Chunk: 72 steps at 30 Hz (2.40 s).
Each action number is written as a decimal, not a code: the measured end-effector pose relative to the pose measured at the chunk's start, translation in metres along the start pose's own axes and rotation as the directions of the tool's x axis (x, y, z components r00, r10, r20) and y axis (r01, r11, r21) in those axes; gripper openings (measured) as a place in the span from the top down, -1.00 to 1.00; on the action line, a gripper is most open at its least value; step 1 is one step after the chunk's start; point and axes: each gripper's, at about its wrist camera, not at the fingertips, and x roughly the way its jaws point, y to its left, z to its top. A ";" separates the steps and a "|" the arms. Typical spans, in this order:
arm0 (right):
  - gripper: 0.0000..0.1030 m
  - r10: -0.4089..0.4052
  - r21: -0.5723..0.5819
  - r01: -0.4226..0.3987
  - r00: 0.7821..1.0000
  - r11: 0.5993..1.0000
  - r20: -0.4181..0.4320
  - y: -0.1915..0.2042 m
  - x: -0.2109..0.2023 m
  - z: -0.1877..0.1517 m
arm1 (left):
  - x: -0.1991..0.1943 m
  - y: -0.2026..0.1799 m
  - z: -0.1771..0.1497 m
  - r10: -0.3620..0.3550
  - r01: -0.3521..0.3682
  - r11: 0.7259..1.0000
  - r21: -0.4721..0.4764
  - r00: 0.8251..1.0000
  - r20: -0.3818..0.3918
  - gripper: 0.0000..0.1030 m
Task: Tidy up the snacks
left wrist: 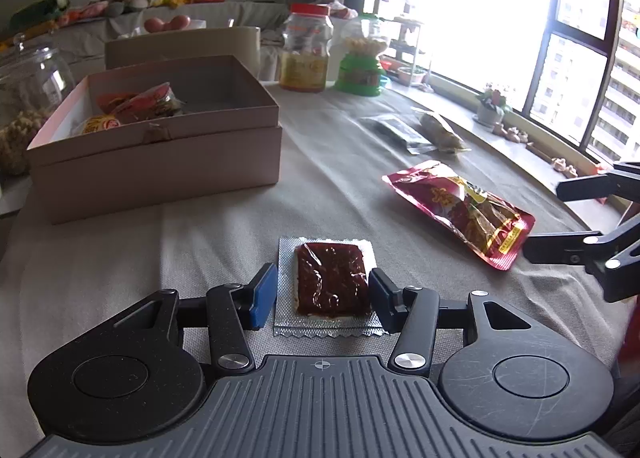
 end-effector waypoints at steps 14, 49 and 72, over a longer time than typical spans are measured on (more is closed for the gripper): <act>-0.92 0.066 0.096 -0.057 0.994 0.994 -0.087 -0.022 0.097 0.030 | 0.001 0.000 0.001 -0.006 0.006 1.000 0.013 1.000 -0.006 -0.08; -0.54 -0.011 0.067 0.011 1.000 0.998 0.002 -0.012 0.017 -0.001 | -0.013 -0.018 0.019 0.039 -0.035 0.995 0.089 0.998 -0.048 -0.06; -0.14 -0.035 0.016 0.033 0.990 0.999 0.134 -0.004 -0.036 0.012 | -0.035 -0.016 0.003 0.040 -0.039 0.998 0.043 0.999 -0.021 0.20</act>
